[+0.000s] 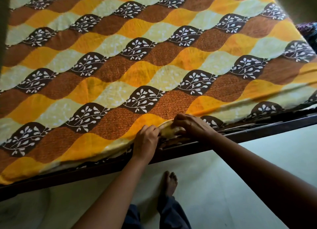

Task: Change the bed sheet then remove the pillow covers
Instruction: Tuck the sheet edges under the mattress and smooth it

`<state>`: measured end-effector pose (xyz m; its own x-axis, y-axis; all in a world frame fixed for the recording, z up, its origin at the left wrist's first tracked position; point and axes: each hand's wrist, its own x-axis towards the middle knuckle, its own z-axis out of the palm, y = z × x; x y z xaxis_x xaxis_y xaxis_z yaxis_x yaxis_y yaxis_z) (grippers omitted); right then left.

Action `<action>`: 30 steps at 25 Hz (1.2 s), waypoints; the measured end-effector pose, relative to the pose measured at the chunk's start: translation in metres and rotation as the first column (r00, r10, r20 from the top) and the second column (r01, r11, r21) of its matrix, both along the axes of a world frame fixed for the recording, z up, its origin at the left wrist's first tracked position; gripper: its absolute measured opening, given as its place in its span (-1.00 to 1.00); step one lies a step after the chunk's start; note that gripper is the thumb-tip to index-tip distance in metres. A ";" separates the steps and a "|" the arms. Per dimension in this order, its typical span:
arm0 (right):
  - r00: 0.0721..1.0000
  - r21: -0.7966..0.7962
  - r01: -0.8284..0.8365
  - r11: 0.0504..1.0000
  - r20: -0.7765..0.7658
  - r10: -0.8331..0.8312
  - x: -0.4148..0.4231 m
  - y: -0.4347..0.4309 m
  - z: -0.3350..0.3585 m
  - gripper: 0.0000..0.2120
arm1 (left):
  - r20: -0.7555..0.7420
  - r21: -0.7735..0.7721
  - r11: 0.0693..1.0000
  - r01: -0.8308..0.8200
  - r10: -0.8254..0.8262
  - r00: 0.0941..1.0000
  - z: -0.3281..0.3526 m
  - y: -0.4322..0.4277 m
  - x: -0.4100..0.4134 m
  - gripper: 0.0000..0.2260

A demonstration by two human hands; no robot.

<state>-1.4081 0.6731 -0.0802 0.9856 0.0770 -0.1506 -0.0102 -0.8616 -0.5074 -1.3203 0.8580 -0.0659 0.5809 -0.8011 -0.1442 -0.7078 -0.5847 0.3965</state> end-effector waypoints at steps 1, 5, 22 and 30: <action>1.000 -0.023 -0.021 1.000 0.017 0.022 0.000 0.000 0.002 -0.83 | -0.011 -0.031 0.999 -0.008 0.008 1.000 0.001 -0.003 0.000 -0.79; 0.986 -0.077 -0.134 0.988 0.086 0.141 -0.004 0.000 0.017 -0.88 | -0.012 -0.152 0.987 0.049 -0.051 0.999 0.008 -0.002 -0.012 -0.78; 0.806 0.132 0.145 0.981 -0.591 -0.040 0.006 0.013 0.009 -0.74 | -0.508 0.383 0.918 0.098 0.120 0.853 -0.003 0.001 0.006 -0.65; 0.828 0.144 0.350 0.926 -0.509 -0.234 -0.012 0.020 0.005 -0.73 | -0.651 0.348 0.937 0.026 0.222 0.726 0.003 0.007 -0.001 -0.53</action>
